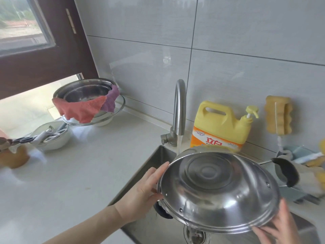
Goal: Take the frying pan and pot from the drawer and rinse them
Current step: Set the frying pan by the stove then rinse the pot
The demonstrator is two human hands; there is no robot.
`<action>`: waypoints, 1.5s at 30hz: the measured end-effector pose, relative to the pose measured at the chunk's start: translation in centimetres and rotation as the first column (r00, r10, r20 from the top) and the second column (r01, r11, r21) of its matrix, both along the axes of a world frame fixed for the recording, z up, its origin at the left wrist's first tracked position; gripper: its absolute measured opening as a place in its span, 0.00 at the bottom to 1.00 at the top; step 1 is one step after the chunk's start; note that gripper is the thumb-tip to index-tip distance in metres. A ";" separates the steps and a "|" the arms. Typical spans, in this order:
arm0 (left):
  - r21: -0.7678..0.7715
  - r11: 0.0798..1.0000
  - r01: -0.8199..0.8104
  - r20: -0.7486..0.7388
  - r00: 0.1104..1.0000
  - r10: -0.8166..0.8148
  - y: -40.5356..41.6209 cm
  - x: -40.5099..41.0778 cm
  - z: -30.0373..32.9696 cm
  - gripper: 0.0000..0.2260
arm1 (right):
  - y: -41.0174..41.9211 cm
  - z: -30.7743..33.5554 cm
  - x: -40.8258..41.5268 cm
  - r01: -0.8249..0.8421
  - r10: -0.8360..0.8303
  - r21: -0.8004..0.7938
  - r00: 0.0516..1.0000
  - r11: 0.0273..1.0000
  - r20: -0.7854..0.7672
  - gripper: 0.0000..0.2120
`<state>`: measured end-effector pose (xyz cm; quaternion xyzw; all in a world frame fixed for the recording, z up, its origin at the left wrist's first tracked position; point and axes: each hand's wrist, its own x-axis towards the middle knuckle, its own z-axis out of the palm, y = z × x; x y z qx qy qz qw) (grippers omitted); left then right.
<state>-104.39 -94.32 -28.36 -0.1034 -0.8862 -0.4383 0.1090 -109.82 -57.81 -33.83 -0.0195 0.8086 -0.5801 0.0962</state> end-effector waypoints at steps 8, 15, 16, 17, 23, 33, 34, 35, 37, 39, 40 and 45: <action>0.032 0.988 -0.152 0.032 0.988 0.151 -5.2 2.3 -1.2 0.46 | -5.3 -1.2 -3.2 -0.083 0.129 0.137 0.919 0.987 -0.372 0.66; -0.024 0.974 -0.224 -0.001 0.975 0.224 -8.0 4.2 -1.1 0.51 | -8.4 -2.6 -3.9 -0.216 0.282 0.203 0.873 0.955 -0.397 0.63; -0.025 0.975 -0.222 -0.007 0.975 0.222 -8.1 4.2 -0.9 0.50 | -8.5 -2.2 -3.8 -0.200 0.281 0.228 0.865 0.953 -0.415 0.63; -0.026 0.976 -0.217 -0.007 0.976 0.217 -7.9 4.0 -0.6 0.50 | -8.4 -2.2 -3.7 -0.199 0.275 0.209 0.852 0.957 -0.446 0.63; -0.005 0.992 -0.123 0.021 0.992 0.123 -5.2 0.9 -0.6 0.47 | -4.2 -1.1 -3.5 -0.168 0.233 0.197 0.895 0.966 -0.381 0.66; 0.067 0.998 -0.007 0.048 0.999 0.004 -1.2 -2.2 -0.5 0.46 | 0.9 1.2 -3.7 -0.101 0.110 0.073 0.984 0.992 -0.141 0.48; 0.067 0.998 -0.012 0.044 0.999 0.010 -1.6 -1.9 -0.5 0.45 | 0.0 1.6 -3.8 -0.067 0.079 0.066 0.974 0.996 -0.214 0.49; 0.069 0.997 -0.017 0.037 0.999 0.014 -2.2 -1.6 -0.6 0.44 | -0.9 1.2 -4.0 -0.028 0.056 0.104 0.959 0.994 -0.279 0.57; 0.071 0.997 -0.039 0.028 0.999 0.037 -3.5 -0.8 -0.5 0.44 | -3.0 0.9 -3.0 -0.111 0.137 0.116 0.961 0.987 -0.241 0.65; 0.048 0.995 -0.089 0.027 0.996 0.088 -5.0 0.1 -0.2 0.45 | -4.9 0.5 -3.2 -0.102 0.135 0.119 0.938 0.988 -0.319 0.65; 0.029 0.993 -0.112 0.020 0.994 0.112 -5.7 0.6 0.0 0.45 | -5.8 0.6 -3.5 -0.102 0.135 0.113 0.933 0.988 -0.334 0.65; -0.045 0.985 -0.166 -0.002 0.986 0.166 -8.6 2.4 0.5 0.50 | -9.4 -0.9 -4.0 -0.192 0.218 0.103 0.892 0.976 -0.396 0.64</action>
